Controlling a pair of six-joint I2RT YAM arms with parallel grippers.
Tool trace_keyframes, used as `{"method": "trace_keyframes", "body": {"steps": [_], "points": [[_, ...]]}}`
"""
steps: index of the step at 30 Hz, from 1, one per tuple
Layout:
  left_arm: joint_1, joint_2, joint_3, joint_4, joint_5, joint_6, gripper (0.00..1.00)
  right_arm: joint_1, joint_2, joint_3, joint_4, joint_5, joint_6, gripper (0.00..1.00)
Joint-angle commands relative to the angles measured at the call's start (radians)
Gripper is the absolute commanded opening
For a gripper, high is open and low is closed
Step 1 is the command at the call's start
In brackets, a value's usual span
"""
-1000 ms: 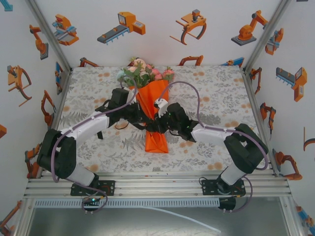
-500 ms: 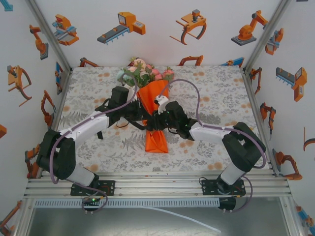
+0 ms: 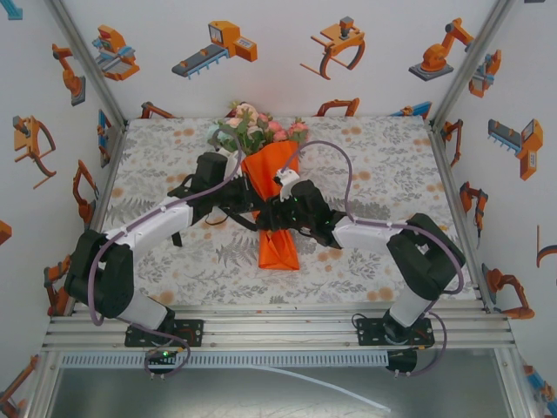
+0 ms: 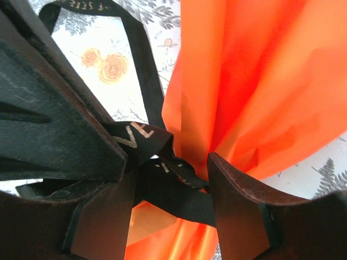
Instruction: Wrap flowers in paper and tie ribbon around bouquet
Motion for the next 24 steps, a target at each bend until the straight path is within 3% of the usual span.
{"method": "trace_keyframes", "body": {"steps": [1,8,13,19,22,24], "points": [[-0.017,0.011,0.023,0.003,0.078,-0.034,0.10,0.000,-0.001,0.034,0.187,-0.017,0.001,0.48],[-0.016,-0.006,0.023,-0.019,0.069,-0.009,0.17,-0.002,-0.002,0.032,0.209,-0.014,-0.024,0.14],[-0.005,-0.032,0.025,-0.044,0.079,0.047,0.37,-0.003,-0.006,0.017,0.214,-0.027,-0.031,0.00],[0.037,-0.101,0.054,-0.158,-0.065,0.126,0.50,-0.003,-0.012,-0.016,0.226,-0.070,-0.044,0.00],[0.063,-0.108,0.062,-0.217,-0.160,0.127,0.49,-0.002,-0.018,-0.034,0.227,-0.082,-0.070,0.00],[0.072,-0.085,0.077,-0.255,-0.151,0.129,0.45,-0.003,-0.024,-0.045,0.228,-0.086,-0.094,0.00]]}}
